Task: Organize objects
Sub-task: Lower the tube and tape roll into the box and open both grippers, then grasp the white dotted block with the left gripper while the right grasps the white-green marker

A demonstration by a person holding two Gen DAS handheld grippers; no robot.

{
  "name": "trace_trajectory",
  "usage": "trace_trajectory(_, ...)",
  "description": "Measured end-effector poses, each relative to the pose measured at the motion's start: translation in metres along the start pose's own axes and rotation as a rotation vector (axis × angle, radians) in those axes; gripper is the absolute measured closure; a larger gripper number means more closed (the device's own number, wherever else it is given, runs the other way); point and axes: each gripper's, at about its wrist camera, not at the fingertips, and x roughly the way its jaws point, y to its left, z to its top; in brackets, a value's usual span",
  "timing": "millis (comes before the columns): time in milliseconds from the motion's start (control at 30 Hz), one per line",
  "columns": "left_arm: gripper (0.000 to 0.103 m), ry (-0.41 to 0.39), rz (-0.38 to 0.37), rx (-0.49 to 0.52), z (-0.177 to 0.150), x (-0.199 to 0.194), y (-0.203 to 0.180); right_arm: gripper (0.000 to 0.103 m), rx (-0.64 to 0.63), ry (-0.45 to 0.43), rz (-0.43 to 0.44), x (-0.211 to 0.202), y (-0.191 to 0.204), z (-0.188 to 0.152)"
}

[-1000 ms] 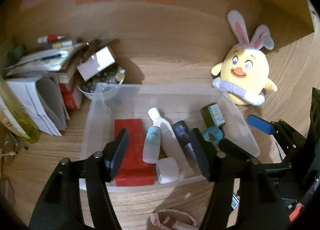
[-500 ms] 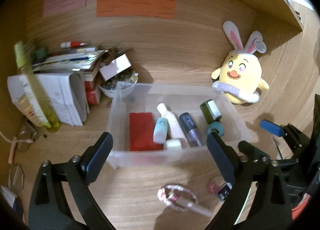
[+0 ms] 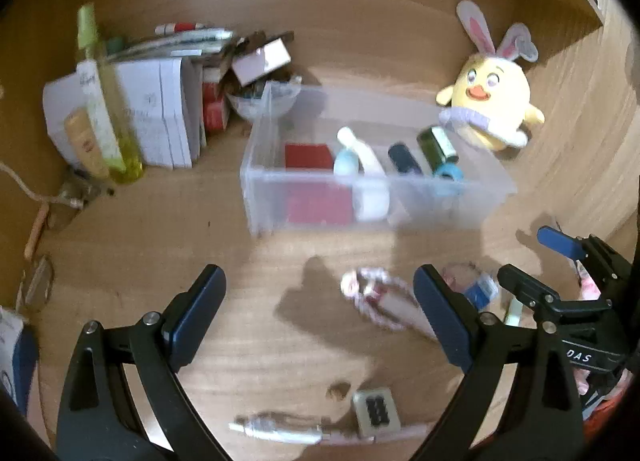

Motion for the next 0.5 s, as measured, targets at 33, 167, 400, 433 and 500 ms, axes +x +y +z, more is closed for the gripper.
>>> trace_trajectory(33,0.007,0.006,0.002,0.002,-0.005,0.0,0.0,0.019,0.004,0.01,0.005,0.0,0.0,-0.004)
trace_trajectory(167,0.007,0.033,0.018,0.015,-0.024,0.0,-0.003,0.019,0.026,0.041,0.011,0.001,0.0,-0.022)
trace_trajectory(400,0.007,0.061,0.017,0.038,-0.049,-0.007,-0.011,0.019,0.078,0.098,-0.007,0.006,-0.005,-0.048)
trace_trajectory(433,0.007,0.06,0.015,0.042,-0.051,-0.008,-0.013,0.019,0.085,0.097,-0.006,0.004,-0.005,-0.05)
trace_trajectory(500,0.007,0.061,0.009,0.057,-0.056,-0.01,-0.017,0.019,0.092,0.094,-0.007,0.001,-0.004,-0.052)
